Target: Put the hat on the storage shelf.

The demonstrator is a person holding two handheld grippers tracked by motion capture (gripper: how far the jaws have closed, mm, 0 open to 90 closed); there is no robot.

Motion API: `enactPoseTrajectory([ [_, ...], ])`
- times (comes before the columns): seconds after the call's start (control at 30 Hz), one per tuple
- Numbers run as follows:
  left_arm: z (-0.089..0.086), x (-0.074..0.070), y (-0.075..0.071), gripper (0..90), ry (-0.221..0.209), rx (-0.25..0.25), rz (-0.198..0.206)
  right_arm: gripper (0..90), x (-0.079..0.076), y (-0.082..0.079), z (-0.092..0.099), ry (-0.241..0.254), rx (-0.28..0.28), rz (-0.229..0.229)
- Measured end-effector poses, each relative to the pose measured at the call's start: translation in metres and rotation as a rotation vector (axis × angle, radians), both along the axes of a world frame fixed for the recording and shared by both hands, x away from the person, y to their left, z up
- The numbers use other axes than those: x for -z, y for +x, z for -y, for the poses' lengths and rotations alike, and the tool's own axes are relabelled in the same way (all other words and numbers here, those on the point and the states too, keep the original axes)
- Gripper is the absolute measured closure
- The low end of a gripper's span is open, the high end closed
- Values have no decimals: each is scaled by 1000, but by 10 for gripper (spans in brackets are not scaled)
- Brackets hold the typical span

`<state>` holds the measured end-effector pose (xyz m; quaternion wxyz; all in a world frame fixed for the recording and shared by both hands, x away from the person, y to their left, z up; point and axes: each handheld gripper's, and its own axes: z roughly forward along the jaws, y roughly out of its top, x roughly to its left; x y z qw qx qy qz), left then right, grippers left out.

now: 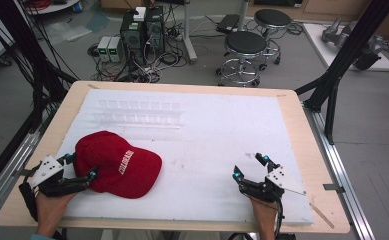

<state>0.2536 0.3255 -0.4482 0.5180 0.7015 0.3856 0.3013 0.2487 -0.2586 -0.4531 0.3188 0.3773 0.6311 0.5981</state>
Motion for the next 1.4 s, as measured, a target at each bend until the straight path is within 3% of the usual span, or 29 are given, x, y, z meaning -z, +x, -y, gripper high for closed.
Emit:
enactPoseTrajectory([
  [0.63, -3, 0, -1, 155, -25, 2, 7, 100, 0, 1, 0, -1, -5, -16],
  [0.83, -3, -1, 0, 155, -13, 3, 9, 100, 0, 1, 0, -4, -5, -15],
  [1.2, -3, -12, -3, 154, 8, 25, 27, 100, -1, 2, 0, -4, -7, -23],
  [1.4, -11, -26, -2, 154, 11, 38, 40, 100, -1, 3, 0, -8, -9, -24],
])
